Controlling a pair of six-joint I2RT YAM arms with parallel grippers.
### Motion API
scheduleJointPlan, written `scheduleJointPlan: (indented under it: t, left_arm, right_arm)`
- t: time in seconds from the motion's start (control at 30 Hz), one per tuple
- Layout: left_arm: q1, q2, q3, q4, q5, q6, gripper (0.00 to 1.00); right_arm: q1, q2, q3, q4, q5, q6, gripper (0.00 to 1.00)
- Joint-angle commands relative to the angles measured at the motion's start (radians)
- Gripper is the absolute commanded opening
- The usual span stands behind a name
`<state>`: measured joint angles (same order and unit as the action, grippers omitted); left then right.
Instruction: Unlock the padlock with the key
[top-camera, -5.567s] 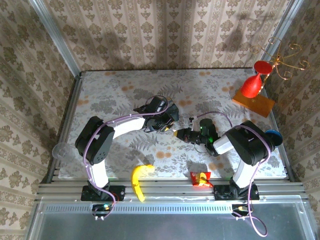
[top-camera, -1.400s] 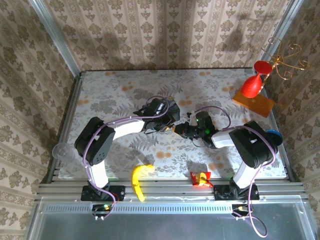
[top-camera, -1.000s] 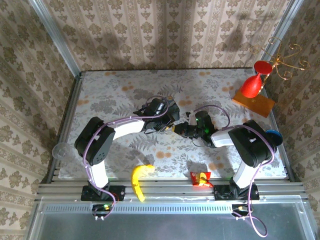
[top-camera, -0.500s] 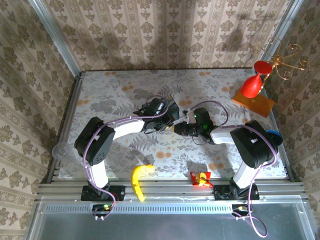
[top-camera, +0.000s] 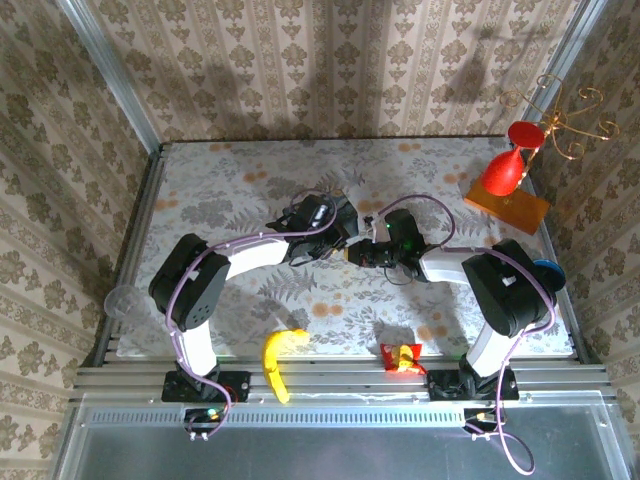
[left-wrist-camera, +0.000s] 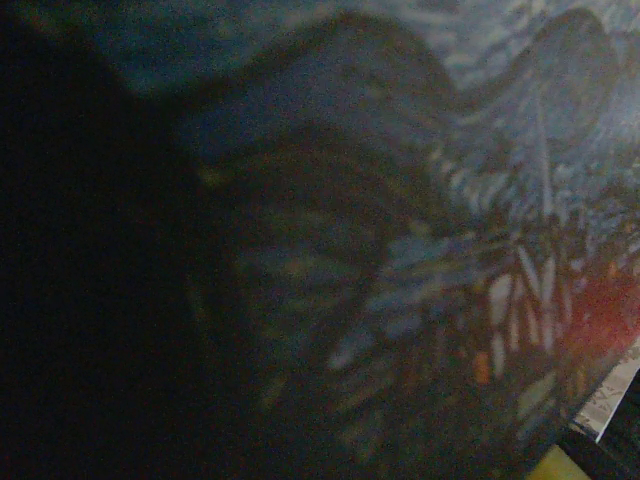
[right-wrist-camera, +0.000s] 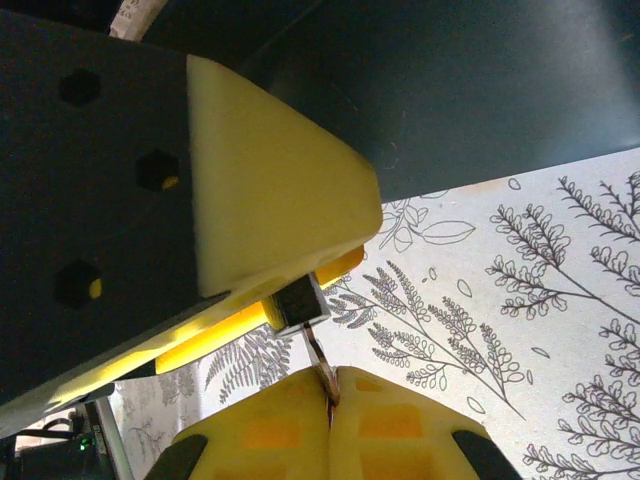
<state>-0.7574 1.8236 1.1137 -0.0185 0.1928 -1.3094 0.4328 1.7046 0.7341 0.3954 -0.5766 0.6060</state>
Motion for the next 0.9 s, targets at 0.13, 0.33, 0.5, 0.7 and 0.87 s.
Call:
scheduleJointPlan:
  t: [0.13,0.33,0.5,0.7,0.87]
  left_arm:
    - [-0.031,-0.044,-0.07,0.017,0.2,-0.044,0.0]
    - [-0.017,-0.038,-0.081,0.031,0.189,-0.06,0.0]
    - [-0.008,-0.04,-0.086,0.036,0.173,-0.067,0.0]
    - [0.0,-0.038,-0.082,0.044,0.173,-0.069,0.0]
    - [0.003,-0.037,-0.081,0.05,0.183,-0.073,0.0]
  right_arm:
    - [0.008,-0.057,0.076,0.091,0.099,-0.022,0.13]
    - [0.0,-0.118,0.014,0.035,0.113,-0.024,0.3]
    - [-0.006,-0.212,-0.045,-0.039,0.161,-0.038,0.33]
    - [-0.016,-0.331,-0.093,-0.119,0.197,-0.024,0.33]
    - [-0.015,-0.385,-0.104,-0.143,0.187,0.021,0.29]
